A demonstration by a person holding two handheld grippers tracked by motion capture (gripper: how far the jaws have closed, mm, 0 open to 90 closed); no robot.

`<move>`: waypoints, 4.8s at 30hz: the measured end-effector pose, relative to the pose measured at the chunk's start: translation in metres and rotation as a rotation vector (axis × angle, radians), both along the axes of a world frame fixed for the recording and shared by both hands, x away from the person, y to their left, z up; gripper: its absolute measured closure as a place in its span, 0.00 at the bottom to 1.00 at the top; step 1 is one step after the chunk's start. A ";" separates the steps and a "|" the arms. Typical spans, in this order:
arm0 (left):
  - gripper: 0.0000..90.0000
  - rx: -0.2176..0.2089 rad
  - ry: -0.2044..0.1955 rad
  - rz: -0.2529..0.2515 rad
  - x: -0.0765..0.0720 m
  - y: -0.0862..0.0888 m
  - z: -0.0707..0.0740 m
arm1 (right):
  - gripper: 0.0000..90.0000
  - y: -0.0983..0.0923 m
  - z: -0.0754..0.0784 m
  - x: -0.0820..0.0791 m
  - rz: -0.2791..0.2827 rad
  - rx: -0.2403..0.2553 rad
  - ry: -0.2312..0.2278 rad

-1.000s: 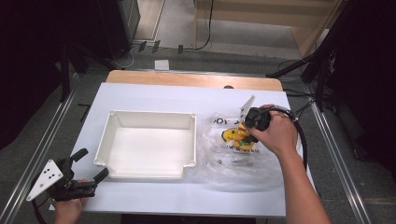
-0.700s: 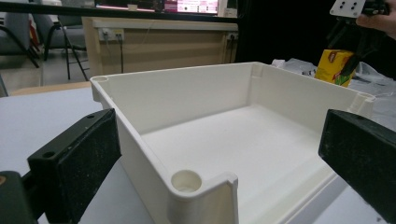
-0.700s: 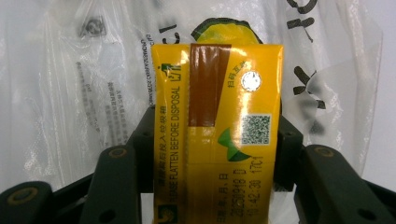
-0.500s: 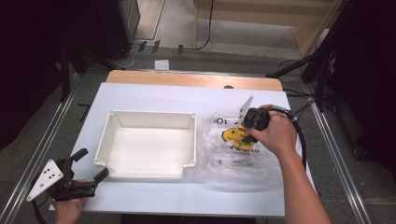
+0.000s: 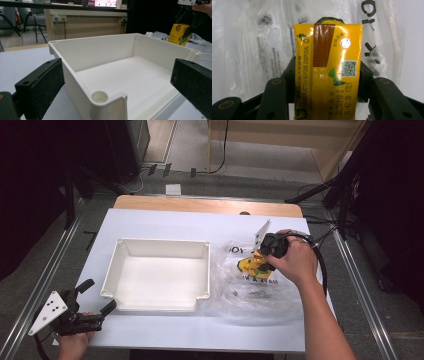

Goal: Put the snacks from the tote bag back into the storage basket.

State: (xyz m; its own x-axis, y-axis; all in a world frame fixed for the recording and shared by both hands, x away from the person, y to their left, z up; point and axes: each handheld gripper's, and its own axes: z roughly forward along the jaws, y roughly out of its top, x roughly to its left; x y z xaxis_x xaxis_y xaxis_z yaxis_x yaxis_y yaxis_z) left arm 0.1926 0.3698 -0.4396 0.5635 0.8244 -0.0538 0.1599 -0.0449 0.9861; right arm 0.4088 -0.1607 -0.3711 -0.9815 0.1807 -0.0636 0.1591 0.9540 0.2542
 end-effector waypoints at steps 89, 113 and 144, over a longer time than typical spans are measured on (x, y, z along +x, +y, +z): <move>0.00 -0.006 0.002 -0.005 0.000 0.001 0.000 | 0.59 0.047 0.063 0.003 0.108 0.061 -0.024; 0.00 -0.009 0.004 -0.011 0.000 0.001 0.000 | 0.59 0.073 0.070 0.003 0.136 0.070 -0.012; 0.00 -0.011 0.000 -0.012 0.000 0.001 0.000 | 0.59 0.109 0.080 0.003 0.180 0.085 -0.011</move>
State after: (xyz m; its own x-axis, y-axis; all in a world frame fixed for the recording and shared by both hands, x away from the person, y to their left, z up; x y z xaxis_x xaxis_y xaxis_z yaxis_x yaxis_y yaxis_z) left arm 0.1928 0.3710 -0.4395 0.5731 0.8171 -0.0627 0.1596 -0.0362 0.9865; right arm 0.4114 -0.0521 -0.2914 -0.9977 0.0075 -0.0668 -0.0154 0.9416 0.3362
